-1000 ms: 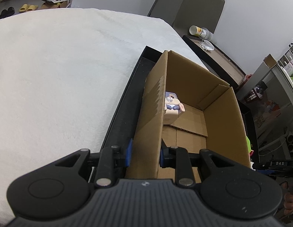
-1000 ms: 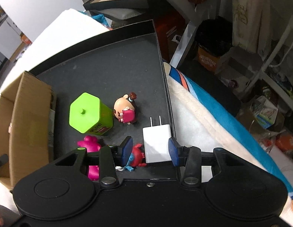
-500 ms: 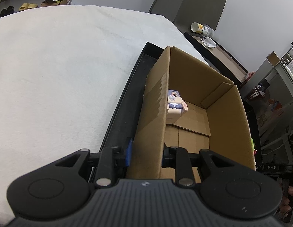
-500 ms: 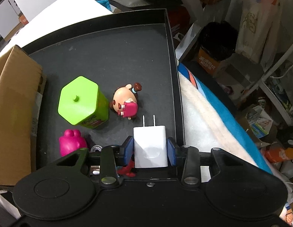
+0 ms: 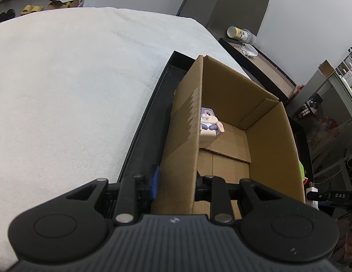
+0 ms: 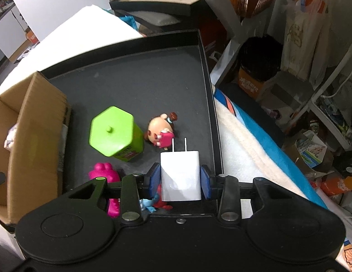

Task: Organize rigid objects
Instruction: 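Carry the white charger with the right gripper into the box and release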

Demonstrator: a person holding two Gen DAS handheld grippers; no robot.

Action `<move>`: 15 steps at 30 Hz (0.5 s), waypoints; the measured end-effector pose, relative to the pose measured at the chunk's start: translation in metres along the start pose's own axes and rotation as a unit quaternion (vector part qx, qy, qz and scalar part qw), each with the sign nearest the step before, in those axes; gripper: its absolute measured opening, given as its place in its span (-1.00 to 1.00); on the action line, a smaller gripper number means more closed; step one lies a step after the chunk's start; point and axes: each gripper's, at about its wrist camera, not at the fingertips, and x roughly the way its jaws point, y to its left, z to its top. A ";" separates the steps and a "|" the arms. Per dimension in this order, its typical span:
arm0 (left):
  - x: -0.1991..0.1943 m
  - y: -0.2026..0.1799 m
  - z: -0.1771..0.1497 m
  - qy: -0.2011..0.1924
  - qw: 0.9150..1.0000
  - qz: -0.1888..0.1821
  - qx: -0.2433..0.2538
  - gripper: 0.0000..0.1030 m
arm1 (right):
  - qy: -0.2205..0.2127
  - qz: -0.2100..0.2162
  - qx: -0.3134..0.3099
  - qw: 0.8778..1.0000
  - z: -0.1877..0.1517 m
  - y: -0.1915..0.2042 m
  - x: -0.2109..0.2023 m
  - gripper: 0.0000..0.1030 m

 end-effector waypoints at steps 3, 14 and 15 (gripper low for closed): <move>-0.001 0.001 0.000 -0.002 1.000 -0.002 -0.001 -0.49 | -0.013 -0.002 -0.005 1.000 0.000 0.007 -0.011 -0.28; -0.019 0.002 0.000 -0.020 1.000 -0.020 -0.002 -0.49 | -0.038 0.027 -0.002 0.999 0.005 0.040 -0.050 -0.28; -0.020 0.002 -0.001 -0.022 1.000 -0.021 -0.001 -0.49 | -0.040 0.028 -0.004 0.999 0.006 0.044 -0.053 -0.28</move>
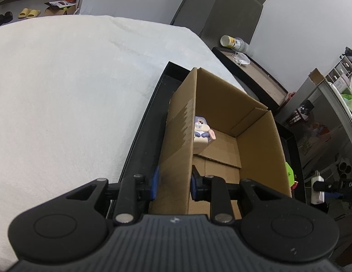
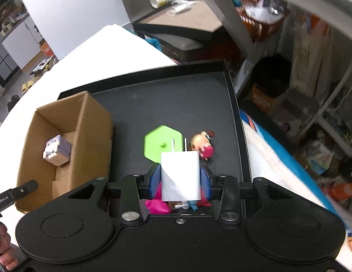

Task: Organize rigid objects
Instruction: 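Carry the white charger with the right gripper into the box and release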

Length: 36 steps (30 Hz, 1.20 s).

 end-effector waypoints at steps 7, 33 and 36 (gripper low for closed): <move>-0.002 0.001 -0.002 -0.008 1.000 -0.007 0.009 -0.61 | -0.018 0.003 -0.024 1.000 0.008 0.031 -0.017 -0.28; -0.001 0.014 0.000 -0.003 0.999 -0.035 -0.017 -0.59 | -0.014 0.017 -0.096 0.995 0.031 0.140 0.008 -0.28; -0.001 0.015 0.000 -0.002 0.999 -0.038 -0.020 -0.59 | -0.012 0.020 -0.106 0.994 0.034 0.151 0.014 -0.28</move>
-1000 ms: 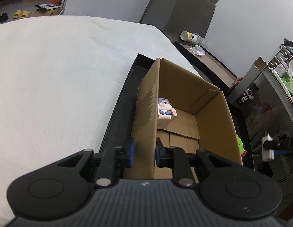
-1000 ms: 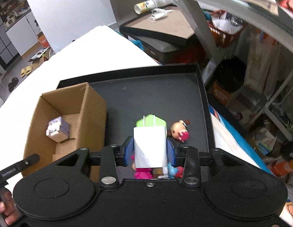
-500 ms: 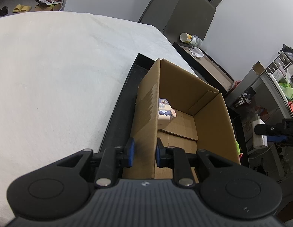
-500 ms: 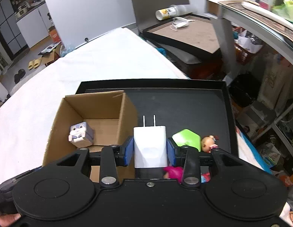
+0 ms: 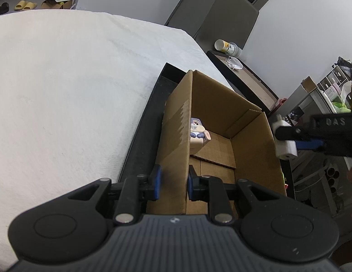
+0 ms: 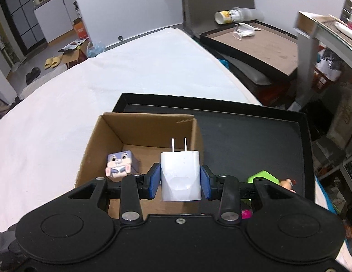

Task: Organize rigid objects
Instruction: 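Carry the white charger with the right gripper into the box and release, then move the right gripper to the blue figurine with jar and grasp it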

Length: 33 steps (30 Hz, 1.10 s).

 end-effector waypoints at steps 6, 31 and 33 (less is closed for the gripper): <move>0.000 0.001 0.000 0.000 1.000 -0.005 -0.002 -0.58 | -0.001 0.000 -0.018 1.000 0.011 0.017 0.010 -0.28; 0.000 0.001 0.001 -0.001 1.000 -0.007 -0.003 -0.55 | -0.019 -0.009 -0.012 1.000 0.006 -0.013 -0.023 -0.11; 0.001 0.000 0.001 -0.002 1.000 -0.005 -0.001 -0.55 | -0.019 -0.012 -0.010 1.000 0.003 -0.020 -0.027 -0.11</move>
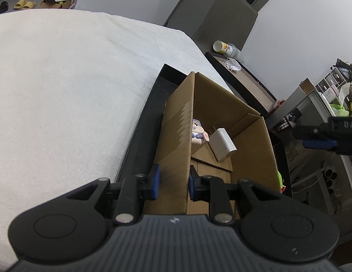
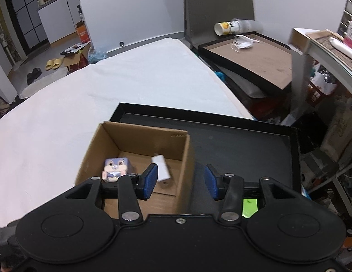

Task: Organize rigid objects
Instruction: 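Move the right gripper to the blue figurine with jar and grasp it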

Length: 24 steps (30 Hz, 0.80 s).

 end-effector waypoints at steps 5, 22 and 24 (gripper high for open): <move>0.000 -0.001 0.000 -0.001 1.000 0.003 0.002 -0.56 | -0.002 -0.008 0.010 1.000 -0.008 -0.019 -0.009 -0.11; -0.002 -0.006 -0.002 -0.005 1.000 0.017 0.011 -0.57 | 0.022 -0.025 0.043 0.999 -0.043 -0.071 -0.008 -0.06; -0.001 -0.007 -0.002 -0.005 1.000 0.020 0.013 -0.57 | 0.027 -0.024 0.050 0.998 -0.048 -0.076 -0.004 -0.06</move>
